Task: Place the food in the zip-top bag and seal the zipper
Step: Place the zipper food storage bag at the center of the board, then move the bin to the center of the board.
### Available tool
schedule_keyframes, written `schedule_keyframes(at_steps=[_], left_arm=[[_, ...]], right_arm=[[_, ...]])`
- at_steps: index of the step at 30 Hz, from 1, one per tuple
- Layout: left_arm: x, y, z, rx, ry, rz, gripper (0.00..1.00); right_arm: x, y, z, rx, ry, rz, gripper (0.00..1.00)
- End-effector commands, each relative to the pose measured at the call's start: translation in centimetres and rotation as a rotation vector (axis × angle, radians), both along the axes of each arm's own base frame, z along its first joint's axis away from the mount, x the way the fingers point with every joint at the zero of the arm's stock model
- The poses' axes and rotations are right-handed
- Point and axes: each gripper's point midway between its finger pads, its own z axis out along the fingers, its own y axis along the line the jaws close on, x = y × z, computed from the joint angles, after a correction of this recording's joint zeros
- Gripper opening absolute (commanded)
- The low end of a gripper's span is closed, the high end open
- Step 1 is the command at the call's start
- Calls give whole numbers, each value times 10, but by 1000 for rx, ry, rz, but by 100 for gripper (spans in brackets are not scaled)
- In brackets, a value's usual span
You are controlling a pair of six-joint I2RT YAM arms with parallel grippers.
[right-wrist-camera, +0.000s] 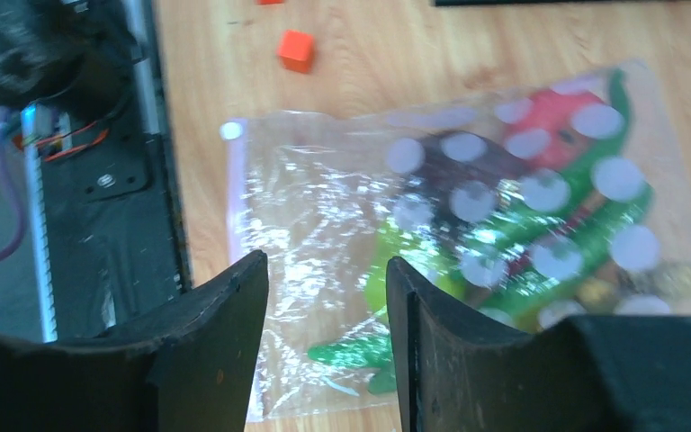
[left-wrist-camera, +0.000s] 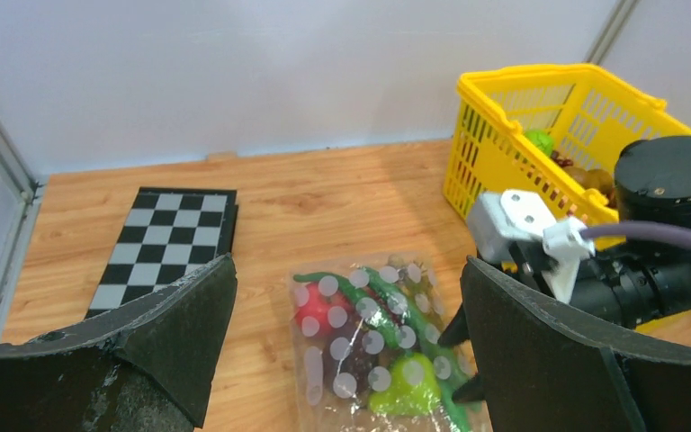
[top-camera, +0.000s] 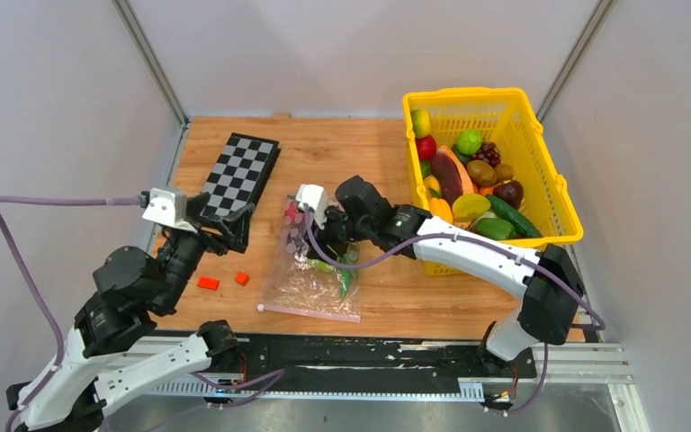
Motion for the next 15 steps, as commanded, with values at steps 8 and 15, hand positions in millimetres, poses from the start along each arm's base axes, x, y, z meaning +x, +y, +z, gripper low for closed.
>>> schedule_keyframes(at_steps=[8,15], left_arm=[[51,-52,-112,242,352,70,100],[85,-48,-168,86,501,67,100]], right_arm=[[101,-37,-71,-104,291,-602,58],[111,-55,-85,-68,344,-686,68]])
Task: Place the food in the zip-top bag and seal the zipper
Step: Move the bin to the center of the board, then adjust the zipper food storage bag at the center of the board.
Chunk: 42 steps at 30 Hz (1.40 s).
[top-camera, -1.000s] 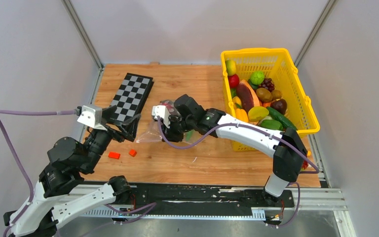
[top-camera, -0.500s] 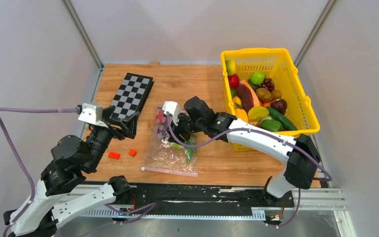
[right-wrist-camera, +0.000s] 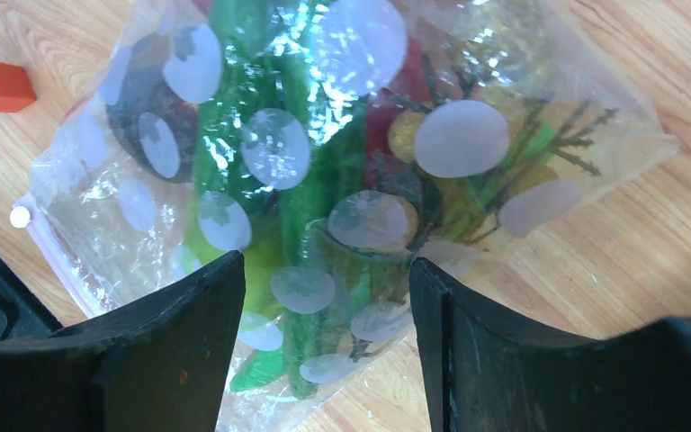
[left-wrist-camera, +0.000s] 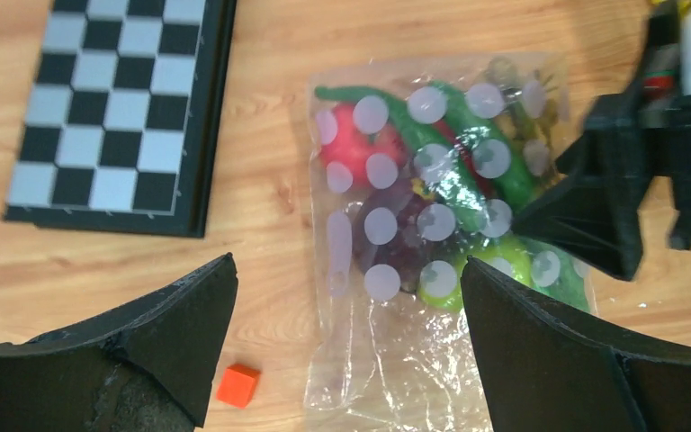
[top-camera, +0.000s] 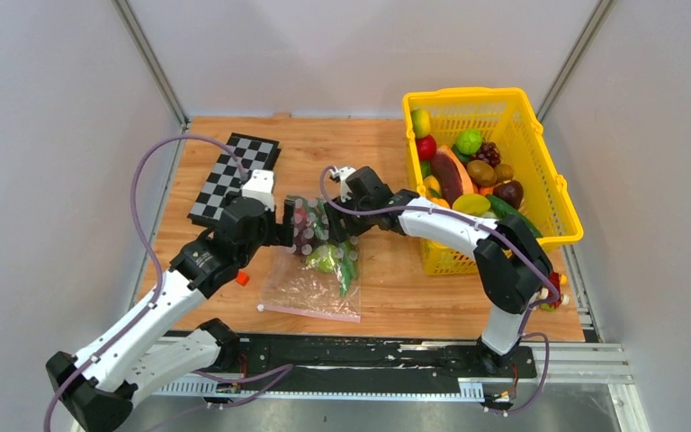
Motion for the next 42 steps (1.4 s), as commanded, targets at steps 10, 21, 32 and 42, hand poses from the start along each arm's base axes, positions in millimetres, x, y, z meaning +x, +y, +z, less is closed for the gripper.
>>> schedule_keyframes(at_steps=[10,21,32,42], left_arm=[[25,-4,-67,-291,122,62,100],[22,-8,-92,-267,162,31,100],[21,-14,-112,-268,211,14,100],[21,-15,-142,-255,251,25,100]], right_arm=[[7,-36,51,41,-136,-76,81],[40,-125,38,-89,-170,-372,82],[21,-93,48,162,-45,-256,80],[16,0,7,258,149,-75,80]])
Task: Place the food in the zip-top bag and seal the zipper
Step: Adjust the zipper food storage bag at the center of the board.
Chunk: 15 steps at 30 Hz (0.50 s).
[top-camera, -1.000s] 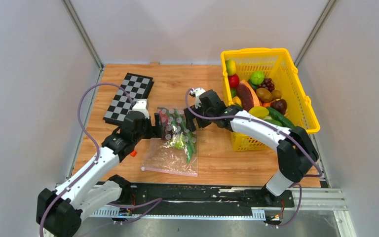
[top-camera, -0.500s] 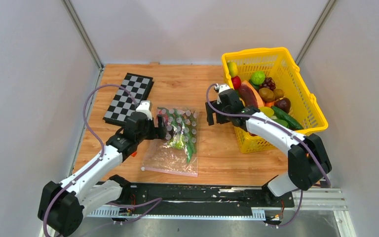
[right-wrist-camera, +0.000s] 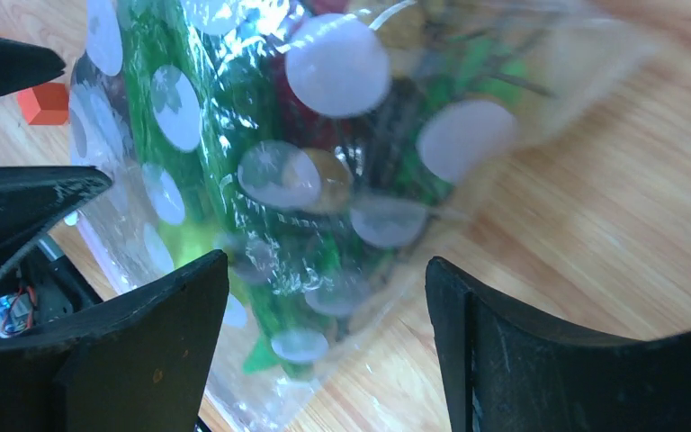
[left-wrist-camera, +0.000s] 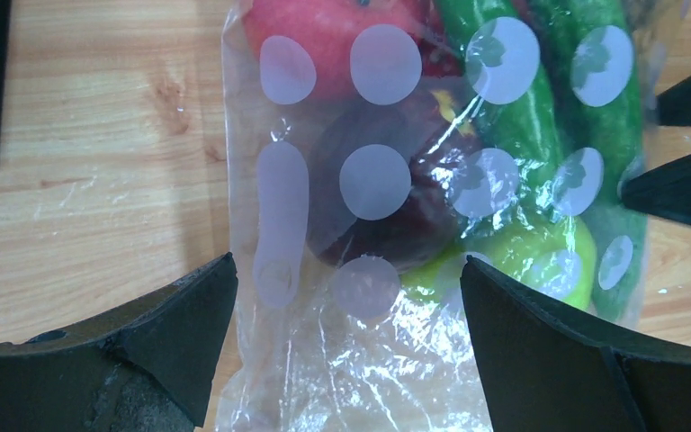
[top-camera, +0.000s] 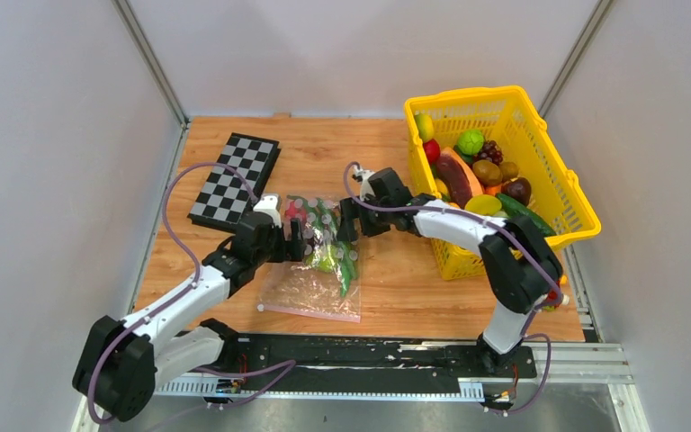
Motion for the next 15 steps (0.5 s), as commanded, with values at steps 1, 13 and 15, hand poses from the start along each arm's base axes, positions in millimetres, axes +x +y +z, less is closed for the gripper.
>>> schedule_keyframes(at_steps=[1,13,15], left_arm=[[9,-9,-4,-30,6,-8,100],[-20,-70,18,-358,-25,-266,79],[-28,-78,27,-385,-35,-311,78]], right_arm=[[9,45,14,134,22,67,80],[-23,43,22,112,-61,335,41],[-16,33,30,67,-116,301,38]])
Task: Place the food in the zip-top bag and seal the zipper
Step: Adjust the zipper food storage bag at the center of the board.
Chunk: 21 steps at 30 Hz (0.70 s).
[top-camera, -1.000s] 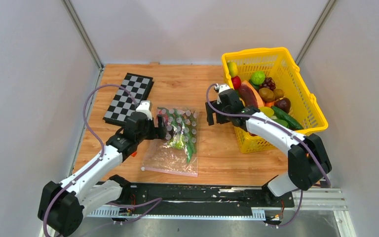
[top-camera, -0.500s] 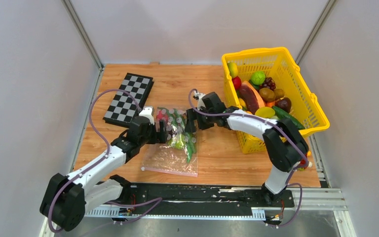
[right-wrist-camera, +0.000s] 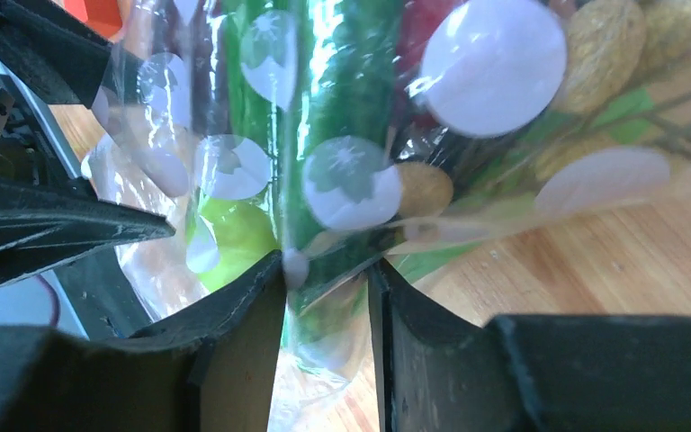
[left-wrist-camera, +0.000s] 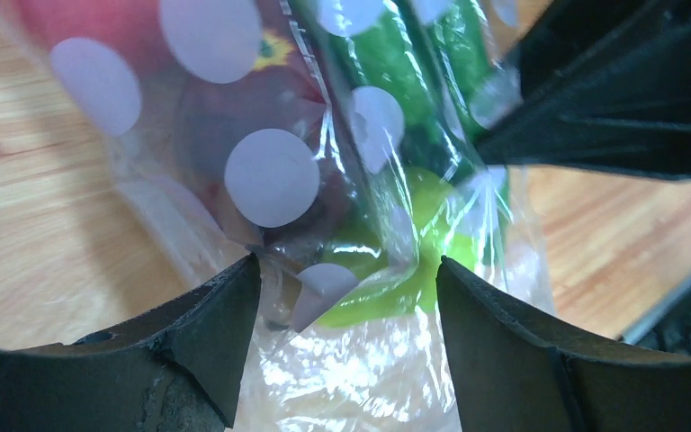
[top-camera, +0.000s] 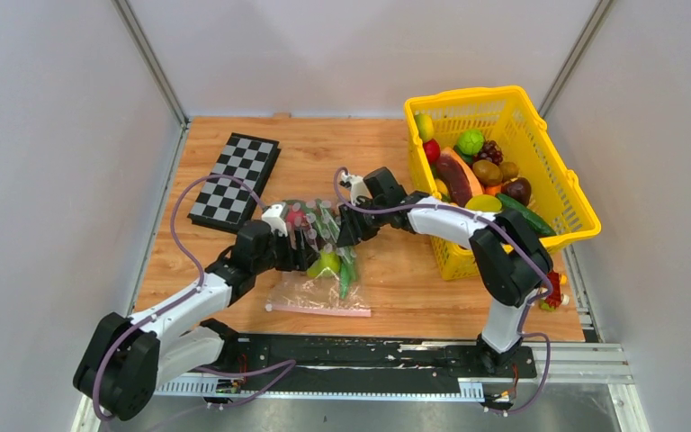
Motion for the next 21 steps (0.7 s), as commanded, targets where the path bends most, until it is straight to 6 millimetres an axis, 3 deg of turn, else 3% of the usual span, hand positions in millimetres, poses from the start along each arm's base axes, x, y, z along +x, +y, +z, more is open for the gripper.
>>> schedule_keyframes(at_steps=[1,5,8,12,17,21], left_arm=[[-10,-37,48,-187,-96,-146,78],[-16,-30,56,-118,-115,-140,81],[-12,-2,49,-4,-106,-24,91],[-4,29,51,81,-107,143,97],[4,48,61,114,-132,261,100],[6,51,62,116,-125,290,100]], right_arm=[[11,-8,46,-3,-204,24,38],[14,-32,55,-80,-289,-19,40],[6,-44,67,-76,-347,-20,59],[6,-53,80,-79,-392,-56,70],[7,-31,89,8,-329,-36,73],[9,-8,90,73,-261,0,74]])
